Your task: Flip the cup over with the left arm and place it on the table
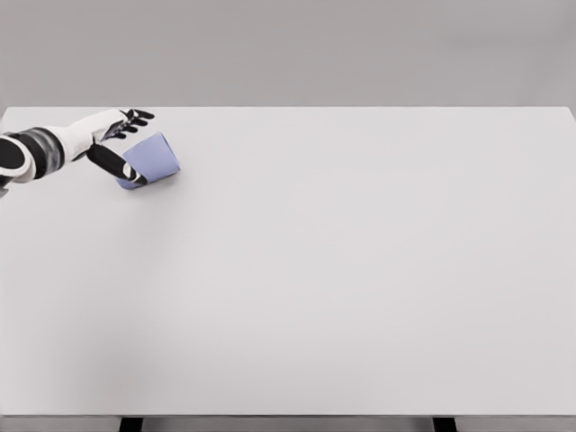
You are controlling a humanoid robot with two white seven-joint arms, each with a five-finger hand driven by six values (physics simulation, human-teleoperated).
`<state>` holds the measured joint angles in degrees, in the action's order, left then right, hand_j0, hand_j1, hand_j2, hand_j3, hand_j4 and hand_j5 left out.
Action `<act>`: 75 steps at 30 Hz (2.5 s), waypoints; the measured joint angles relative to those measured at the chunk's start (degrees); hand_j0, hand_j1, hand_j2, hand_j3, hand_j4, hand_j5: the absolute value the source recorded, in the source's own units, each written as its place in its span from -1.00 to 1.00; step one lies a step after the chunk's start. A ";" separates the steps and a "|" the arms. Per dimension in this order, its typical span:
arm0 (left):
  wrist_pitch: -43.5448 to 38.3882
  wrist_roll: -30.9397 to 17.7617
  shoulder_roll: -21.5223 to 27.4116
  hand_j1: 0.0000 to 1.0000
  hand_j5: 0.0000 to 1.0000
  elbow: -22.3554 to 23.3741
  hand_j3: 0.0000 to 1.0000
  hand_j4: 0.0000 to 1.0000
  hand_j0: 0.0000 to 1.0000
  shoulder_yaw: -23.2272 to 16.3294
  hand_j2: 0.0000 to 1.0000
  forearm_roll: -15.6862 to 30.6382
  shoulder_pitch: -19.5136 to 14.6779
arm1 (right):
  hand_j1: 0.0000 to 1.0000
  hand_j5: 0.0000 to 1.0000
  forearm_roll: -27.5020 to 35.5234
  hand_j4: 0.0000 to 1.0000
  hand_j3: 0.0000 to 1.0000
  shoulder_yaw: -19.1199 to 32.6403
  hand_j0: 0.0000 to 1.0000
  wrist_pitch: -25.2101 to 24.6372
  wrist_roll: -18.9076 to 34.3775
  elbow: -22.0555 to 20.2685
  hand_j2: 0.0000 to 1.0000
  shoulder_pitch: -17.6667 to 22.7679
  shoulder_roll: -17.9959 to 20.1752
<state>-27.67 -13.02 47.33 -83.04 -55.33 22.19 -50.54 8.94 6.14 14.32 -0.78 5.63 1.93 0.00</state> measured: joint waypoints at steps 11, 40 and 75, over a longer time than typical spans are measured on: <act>-0.74 0.07 -1.82 1.00 1.00 2.65 1.00 1.00 1.00 -0.08 1.00 -3.08 -0.79 | 1.00 1.00 0.00 1.00 1.00 0.00 1.00 0.00 0.02 0.00 1.00 0.09 0.00; -0.95 0.08 -6.83 1.00 1.00 7.39 1.00 1.00 1.00 -2.16 1.00 -12.30 -0.88 | 1.00 1.00 0.00 1.00 1.00 0.00 1.00 0.00 0.02 0.00 1.00 0.09 0.00; -1.04 -0.03 -10.34 1.00 1.00 9.83 1.00 1.00 1.00 -4.01 1.00 -17.55 -2.37 | 1.00 1.00 0.00 1.00 1.00 0.00 1.00 0.00 0.02 0.00 1.00 0.00 0.00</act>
<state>-28.71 -13.06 36.99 -73.21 -59.34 4.64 -52.91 8.94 6.15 14.32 -0.76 5.63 1.93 0.00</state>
